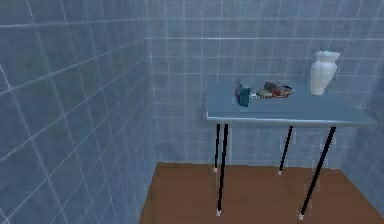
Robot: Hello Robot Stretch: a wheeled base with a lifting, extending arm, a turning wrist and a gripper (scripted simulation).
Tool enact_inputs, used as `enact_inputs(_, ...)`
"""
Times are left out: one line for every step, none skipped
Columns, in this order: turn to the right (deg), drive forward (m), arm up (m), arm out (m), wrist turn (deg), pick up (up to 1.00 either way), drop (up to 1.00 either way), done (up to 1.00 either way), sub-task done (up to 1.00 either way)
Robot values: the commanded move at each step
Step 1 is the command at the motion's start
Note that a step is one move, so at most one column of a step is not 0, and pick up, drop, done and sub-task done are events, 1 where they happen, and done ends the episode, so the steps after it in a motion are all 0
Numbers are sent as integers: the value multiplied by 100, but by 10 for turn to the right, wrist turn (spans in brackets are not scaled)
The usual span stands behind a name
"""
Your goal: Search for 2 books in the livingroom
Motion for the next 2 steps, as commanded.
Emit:
enact_inputs(0,70,0,0,0,0,0,0,0)
enact_inputs(390,0,0,0,0,0,0,0,0)
